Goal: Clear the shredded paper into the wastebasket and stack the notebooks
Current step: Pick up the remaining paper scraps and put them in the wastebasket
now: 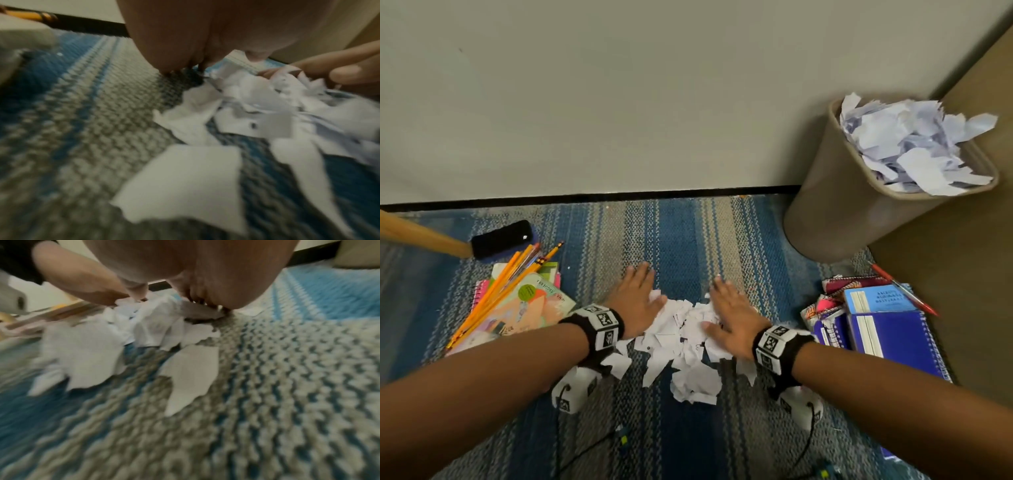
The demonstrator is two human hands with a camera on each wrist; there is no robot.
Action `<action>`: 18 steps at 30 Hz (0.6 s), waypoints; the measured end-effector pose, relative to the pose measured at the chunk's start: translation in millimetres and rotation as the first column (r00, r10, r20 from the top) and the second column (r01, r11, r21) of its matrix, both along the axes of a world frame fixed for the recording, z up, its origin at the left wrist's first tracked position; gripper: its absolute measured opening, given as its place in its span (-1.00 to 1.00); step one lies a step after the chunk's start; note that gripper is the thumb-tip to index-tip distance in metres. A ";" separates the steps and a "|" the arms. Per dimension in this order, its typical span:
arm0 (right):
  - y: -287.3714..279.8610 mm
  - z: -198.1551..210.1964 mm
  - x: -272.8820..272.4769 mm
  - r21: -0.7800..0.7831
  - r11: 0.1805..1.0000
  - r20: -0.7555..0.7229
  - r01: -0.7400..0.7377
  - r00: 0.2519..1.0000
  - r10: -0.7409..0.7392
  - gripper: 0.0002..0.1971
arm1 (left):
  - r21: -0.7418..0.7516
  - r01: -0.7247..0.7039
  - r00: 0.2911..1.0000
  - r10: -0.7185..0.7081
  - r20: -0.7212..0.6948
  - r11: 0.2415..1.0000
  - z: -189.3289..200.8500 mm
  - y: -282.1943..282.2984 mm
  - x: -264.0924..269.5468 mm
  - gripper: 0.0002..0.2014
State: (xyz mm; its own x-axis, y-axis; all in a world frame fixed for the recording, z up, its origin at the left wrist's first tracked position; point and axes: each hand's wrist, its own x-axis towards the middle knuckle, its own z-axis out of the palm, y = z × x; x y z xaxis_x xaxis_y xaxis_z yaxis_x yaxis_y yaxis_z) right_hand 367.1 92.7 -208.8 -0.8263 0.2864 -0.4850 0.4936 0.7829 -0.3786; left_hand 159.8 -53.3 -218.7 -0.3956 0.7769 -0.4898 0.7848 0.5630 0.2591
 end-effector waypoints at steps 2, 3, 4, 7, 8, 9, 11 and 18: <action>-14.4 4.3 2.8 -0.041 0.997 -0.020 -0.072 0.997 0.072 -0.21 | 0.003 0.078 0.991 -0.078 0.106 0.997 6.4 -0.6 22.5 -0.25; -18.1 6.9 4.4 -0.068 0.994 -0.051 -0.085 0.995 0.082 -0.22 | 0.010 0.115 0.980 -0.115 0.161 0.993 11.7 -1.1 32.8 -0.23; -18.8 7.4 7.0 -0.099 0.992 -0.097 -0.083 0.993 0.073 -0.22 | 0.017 0.153 0.963 -0.153 0.220 0.988 16.7 -1.9 41.8 -0.23; -11.0 5.3 19.8 -0.075 0.997 -0.225 0.035 0.973 -0.051 -0.09 | 0.101 0.224 0.940 -0.242 0.242 0.969 23.0 -12.2 53.8 -0.26; -5.5 2.4 25.2 -0.007 0.994 -0.226 0.113 0.968 -0.112 -0.01 | 0.129 0.206 0.957 -0.227 0.179 0.970 22.7 -18.5 52.4 -0.16; 0.1 -0.3 31.7 0.057 0.977 -0.190 0.205 0.963 -0.191 0.08 | 0.147 0.151 0.978 -0.170 0.123 0.978 21.2 -25.8 48.5 -0.02; 6.7 -5.4 43.5 0.111 0.932 -0.078 0.344 0.938 -0.337 0.26 | 0.115 -0.006 0.998 -0.002 0.070 0.993 15.2 -41.5 36.8 0.17; -32.0 -4.9 37.8 -0.019 0.983 -0.008 0.185 0.983 -0.185 0.44 | 0.012 -0.001 0.985 -0.001 0.174 1.000 5.7 -61.6 60.1 0.48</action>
